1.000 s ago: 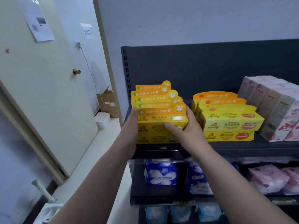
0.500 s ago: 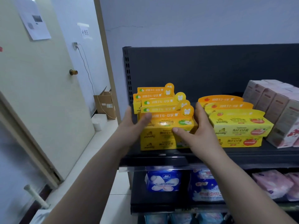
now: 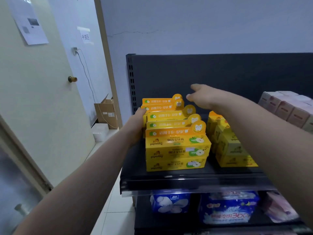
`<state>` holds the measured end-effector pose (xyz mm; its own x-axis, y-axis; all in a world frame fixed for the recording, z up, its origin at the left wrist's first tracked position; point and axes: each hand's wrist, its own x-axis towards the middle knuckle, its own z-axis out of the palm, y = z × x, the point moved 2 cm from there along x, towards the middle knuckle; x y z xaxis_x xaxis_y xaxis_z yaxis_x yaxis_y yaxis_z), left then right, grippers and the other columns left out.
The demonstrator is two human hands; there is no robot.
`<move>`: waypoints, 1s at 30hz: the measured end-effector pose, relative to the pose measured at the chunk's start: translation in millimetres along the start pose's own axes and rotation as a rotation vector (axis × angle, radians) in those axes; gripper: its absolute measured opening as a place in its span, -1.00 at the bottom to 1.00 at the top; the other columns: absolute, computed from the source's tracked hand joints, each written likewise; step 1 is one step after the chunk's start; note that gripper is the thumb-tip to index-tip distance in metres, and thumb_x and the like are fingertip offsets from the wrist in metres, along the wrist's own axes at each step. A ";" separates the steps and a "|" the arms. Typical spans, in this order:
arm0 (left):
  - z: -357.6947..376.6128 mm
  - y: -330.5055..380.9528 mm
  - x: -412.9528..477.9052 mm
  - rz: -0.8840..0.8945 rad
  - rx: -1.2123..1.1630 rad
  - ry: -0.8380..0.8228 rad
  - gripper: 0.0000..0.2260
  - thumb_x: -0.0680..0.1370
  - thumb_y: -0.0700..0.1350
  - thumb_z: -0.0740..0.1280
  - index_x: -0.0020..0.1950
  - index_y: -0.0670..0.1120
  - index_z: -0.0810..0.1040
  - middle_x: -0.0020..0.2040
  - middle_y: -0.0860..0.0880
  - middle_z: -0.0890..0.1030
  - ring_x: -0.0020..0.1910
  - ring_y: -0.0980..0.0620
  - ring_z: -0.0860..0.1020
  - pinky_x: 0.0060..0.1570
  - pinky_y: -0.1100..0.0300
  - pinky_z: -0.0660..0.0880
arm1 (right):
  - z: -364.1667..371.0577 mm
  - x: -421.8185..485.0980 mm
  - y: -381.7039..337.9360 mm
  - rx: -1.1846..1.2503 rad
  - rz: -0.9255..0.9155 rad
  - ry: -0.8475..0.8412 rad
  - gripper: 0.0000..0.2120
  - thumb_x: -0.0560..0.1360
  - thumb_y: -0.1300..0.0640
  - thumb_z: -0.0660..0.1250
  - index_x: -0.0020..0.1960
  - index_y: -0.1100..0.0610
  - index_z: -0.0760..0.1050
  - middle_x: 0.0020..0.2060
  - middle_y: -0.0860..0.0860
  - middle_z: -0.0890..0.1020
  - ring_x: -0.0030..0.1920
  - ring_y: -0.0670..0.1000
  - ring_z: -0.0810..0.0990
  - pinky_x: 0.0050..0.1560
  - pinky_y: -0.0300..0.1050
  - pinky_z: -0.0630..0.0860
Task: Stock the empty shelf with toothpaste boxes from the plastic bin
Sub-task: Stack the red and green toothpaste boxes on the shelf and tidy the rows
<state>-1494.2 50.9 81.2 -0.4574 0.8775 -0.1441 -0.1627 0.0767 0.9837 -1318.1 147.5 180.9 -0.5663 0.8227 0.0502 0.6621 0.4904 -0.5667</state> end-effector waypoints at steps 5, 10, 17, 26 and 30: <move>-6.4 6.2 13.0 0.042 -0.036 -0.012 -0.71 0.64 0.01 0.05 -0.23 -0.03 0.37 -0.49 0.06 0.46 -0.51 0.12 0.47 -0.32 0.18 0.35 | 11.3 33.9 5.0 -0.066 0.057 -0.117 -0.40 0.60 0.07 0.22 0.55 0.10 0.03 0.52 0.08 0.16 0.47 0.15 0.20 0.38 0.00 0.22; 0.0 21.8 27.5 -0.016 -0.115 0.006 -0.65 0.60 0.03 0.07 -0.39 0.01 0.27 -0.50 0.06 0.37 -0.54 0.10 0.39 -0.33 0.20 0.35 | 22.3 55.9 9.8 0.055 0.065 -0.229 -0.29 0.52 0.15 0.32 0.54 0.00 0.02 0.43 0.08 0.31 0.26 0.14 0.48 0.23 0.04 0.49; 6.0 14.7 35.4 0.025 -0.001 -0.111 -0.70 0.63 0.00 0.05 -0.29 0.01 0.27 -0.48 0.05 0.38 -0.51 0.09 0.42 -0.40 0.24 0.42 | 16.9 62.4 22.4 0.200 0.068 -0.312 -0.58 0.55 0.24 0.25 0.36 0.00 0.31 0.10 0.10 0.58 -0.01 0.06 0.63 -0.02 -0.04 0.59; -3.9 14.8 37.1 0.169 0.291 -0.015 -0.67 0.67 0.01 0.01 0.45 0.07 0.15 -0.03 -0.05 0.48 -0.22 0.09 0.51 -0.25 0.20 0.43 | 6.9 54.6 21.0 -0.124 -0.167 -0.241 -0.50 0.59 0.09 0.24 0.50 0.02 0.20 0.41 0.01 0.38 0.37 0.04 0.38 0.35 -0.04 0.34; -0.6 13.7 36.7 0.170 0.327 -0.053 -0.61 0.67 0.06 -0.03 0.50 0.06 0.09 0.06 -0.03 0.46 -0.09 0.07 0.51 -0.06 0.14 0.44 | 4.6 54.8 24.3 -0.052 -0.102 -0.242 -0.50 0.60 0.16 0.23 0.50 0.01 0.19 0.36 0.04 0.41 0.27 0.06 0.47 0.20 -0.04 0.48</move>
<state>-1513.7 83.9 89.4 -0.4065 0.9134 0.0218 0.2034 0.0672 0.9768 -1335.3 203.1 166.1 -0.7281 0.6785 -0.0971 0.6166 0.5865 -0.5252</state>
